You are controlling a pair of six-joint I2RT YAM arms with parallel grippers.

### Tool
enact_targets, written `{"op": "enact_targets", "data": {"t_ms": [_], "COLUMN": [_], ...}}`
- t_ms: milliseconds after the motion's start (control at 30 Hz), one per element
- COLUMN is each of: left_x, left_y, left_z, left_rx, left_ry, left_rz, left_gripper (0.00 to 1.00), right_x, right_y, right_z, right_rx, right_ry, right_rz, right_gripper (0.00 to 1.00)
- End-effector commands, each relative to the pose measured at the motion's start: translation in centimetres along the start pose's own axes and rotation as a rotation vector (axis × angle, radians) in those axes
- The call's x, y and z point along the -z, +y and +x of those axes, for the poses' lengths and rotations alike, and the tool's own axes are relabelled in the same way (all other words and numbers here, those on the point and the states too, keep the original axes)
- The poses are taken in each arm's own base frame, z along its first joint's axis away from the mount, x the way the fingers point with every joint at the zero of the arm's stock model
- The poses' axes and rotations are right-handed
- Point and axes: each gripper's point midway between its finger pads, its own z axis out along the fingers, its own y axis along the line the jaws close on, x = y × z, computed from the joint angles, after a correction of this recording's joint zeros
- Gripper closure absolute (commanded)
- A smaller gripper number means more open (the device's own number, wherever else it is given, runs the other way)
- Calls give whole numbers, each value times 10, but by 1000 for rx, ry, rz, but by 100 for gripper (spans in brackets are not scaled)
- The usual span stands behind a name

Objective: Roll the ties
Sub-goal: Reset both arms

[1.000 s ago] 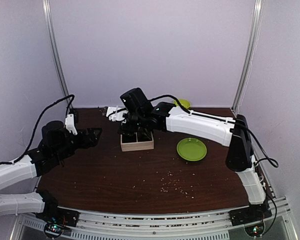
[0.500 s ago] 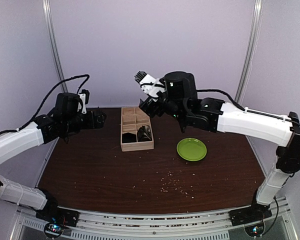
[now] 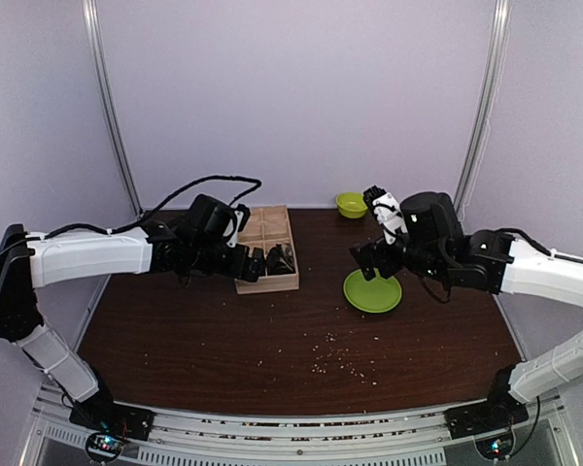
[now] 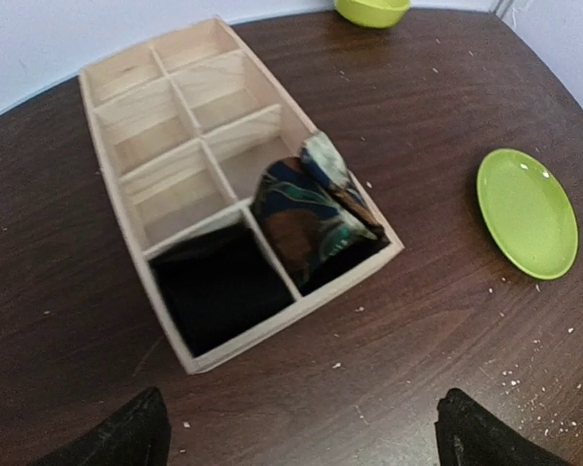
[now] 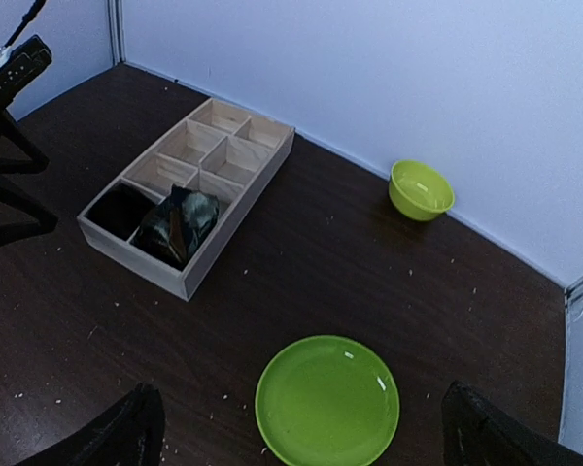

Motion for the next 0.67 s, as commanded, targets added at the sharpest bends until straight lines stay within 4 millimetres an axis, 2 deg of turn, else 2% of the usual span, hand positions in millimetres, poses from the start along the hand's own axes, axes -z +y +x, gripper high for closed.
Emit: {"op": "enact_targets", "data": {"t_ms": [0,33,100,233,500,633], "left_x": [-23,-29,-38,-50,-55,-55], "left_y": [-50,-63,-81,-108,-118,-117], "left_z": [6,13,22,34,29,19], "left_rx": [-32,-44,-52,-41,-47,-51], "left_ry": [23,42,70,95,100,76], "left_rz": [102,121,154,223,210,193], "left_gripper": [2,2,2,2,2,2], "right_x": [8,7,6,6,9,14], "right_y": [6,7,8,12,17,13], "right_z": [44,61,78,97,102,100], "right_rx": [-222,-246,-306,-374,-412,-411], "right_ry": [42,63,70,71,75,64], "right_rz": [-87,-94,-107,-136,-172,-167], "right_gripper": [1,0,1,0,1,0]}}
